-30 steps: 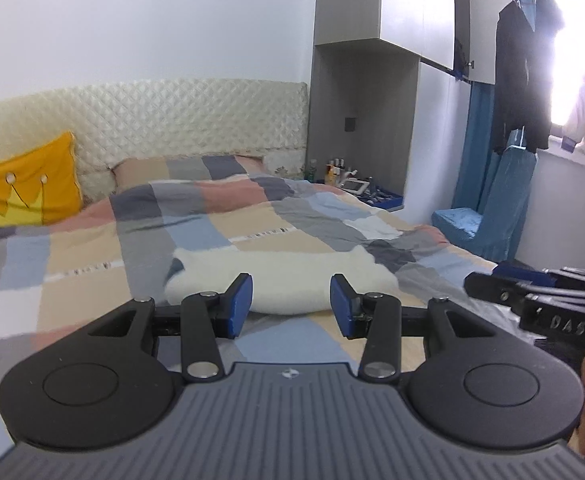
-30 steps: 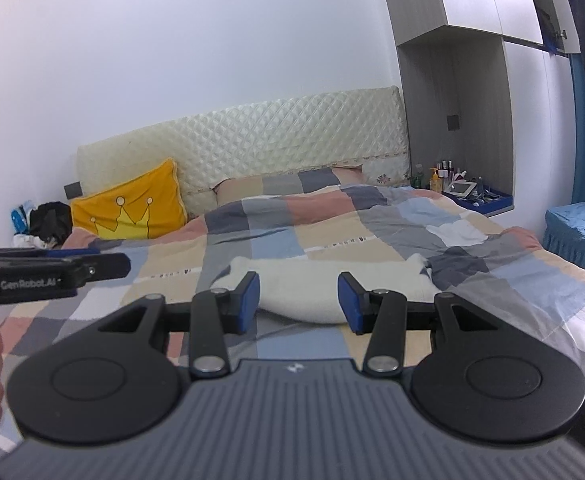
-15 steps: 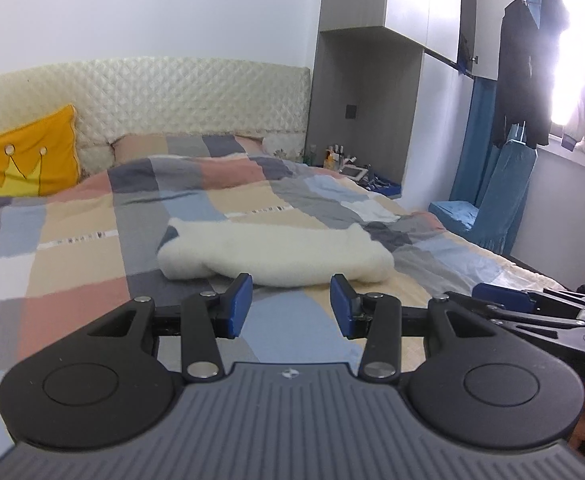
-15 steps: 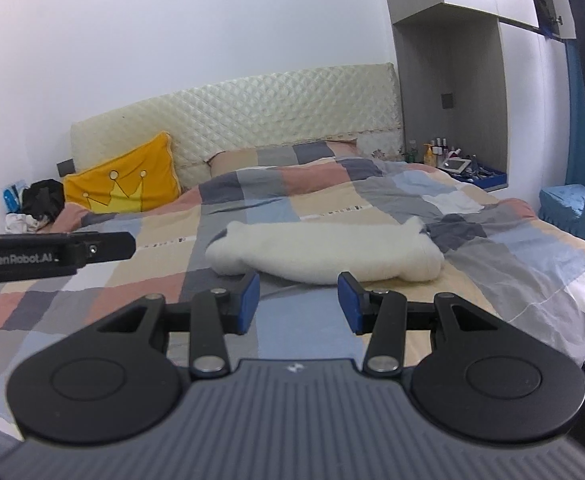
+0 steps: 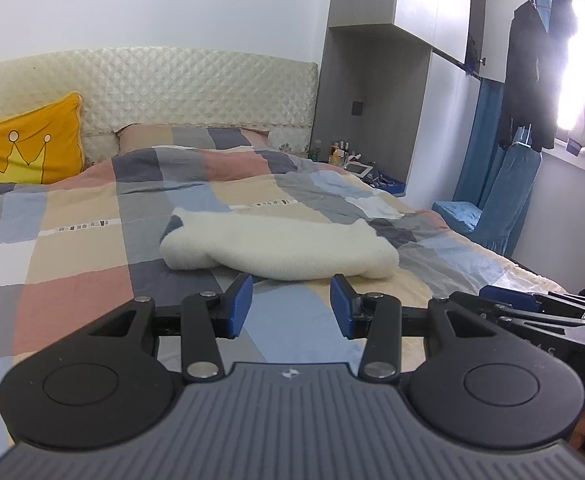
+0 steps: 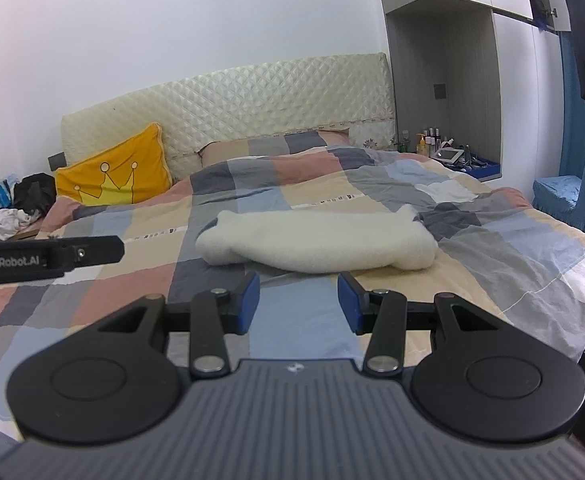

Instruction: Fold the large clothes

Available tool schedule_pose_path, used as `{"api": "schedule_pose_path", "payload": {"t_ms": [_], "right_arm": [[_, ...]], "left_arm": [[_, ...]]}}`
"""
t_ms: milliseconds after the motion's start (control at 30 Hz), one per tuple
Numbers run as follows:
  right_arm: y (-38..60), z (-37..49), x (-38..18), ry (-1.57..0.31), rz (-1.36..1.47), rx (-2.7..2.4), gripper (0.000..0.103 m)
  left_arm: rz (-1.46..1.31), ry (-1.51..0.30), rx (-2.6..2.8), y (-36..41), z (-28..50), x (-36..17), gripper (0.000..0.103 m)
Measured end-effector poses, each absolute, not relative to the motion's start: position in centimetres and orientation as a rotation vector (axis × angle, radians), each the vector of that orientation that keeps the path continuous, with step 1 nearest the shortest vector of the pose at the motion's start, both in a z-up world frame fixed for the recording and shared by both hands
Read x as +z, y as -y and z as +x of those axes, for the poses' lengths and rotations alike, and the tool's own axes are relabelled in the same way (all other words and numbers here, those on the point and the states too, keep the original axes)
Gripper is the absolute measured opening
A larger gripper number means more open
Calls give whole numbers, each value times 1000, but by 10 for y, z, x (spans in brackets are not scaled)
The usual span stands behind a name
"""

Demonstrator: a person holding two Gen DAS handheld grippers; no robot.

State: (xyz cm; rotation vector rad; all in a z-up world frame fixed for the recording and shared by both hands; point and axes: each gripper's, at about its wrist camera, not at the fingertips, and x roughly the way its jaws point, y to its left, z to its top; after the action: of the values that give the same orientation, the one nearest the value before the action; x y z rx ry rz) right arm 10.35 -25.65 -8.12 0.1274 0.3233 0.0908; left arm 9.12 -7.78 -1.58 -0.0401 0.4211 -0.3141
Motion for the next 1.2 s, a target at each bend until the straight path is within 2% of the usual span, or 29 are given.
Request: {"api": "schedule_pose_path", "payload": {"t_ms": [33, 67, 100, 133, 167, 233, 300, 333, 400, 1200], "right_arm": [[256, 103, -81, -322, 127, 92, 47], [256, 103, -80, -320, 127, 87, 47], [256, 104, -79, -319, 125, 83, 52], [256, 104, -78, -316, 124, 77, 62], [255, 103, -78, -311, 125, 69, 68], [256, 102, -78, -304, 130, 62, 84], [259, 103, -77, -307, 144, 63, 85], [260, 104, -77, -311, 147, 60, 90], [262, 105, -76, -309, 153, 55, 102], [261, 107, -74, -324, 144, 58, 103]], "left_arm": [[-45, -421, -313, 77, 91, -15, 52], [-51, -419, -312, 75, 92, -15, 61], [-57, -415, -308, 74, 91, -15, 66], [-59, -413, -305, 72, 92, -15, 74], [-57, -412, -301, 71, 92, -15, 79], [-44, -411, -298, 70, 92, -14, 85], [-37, -407, -315, 70, 91, -14, 92], [-43, -406, -317, 69, 91, -14, 97], [-57, -411, -311, 67, 91, -15, 100], [-62, -429, -247, 65, 88, -11, 103]]}}
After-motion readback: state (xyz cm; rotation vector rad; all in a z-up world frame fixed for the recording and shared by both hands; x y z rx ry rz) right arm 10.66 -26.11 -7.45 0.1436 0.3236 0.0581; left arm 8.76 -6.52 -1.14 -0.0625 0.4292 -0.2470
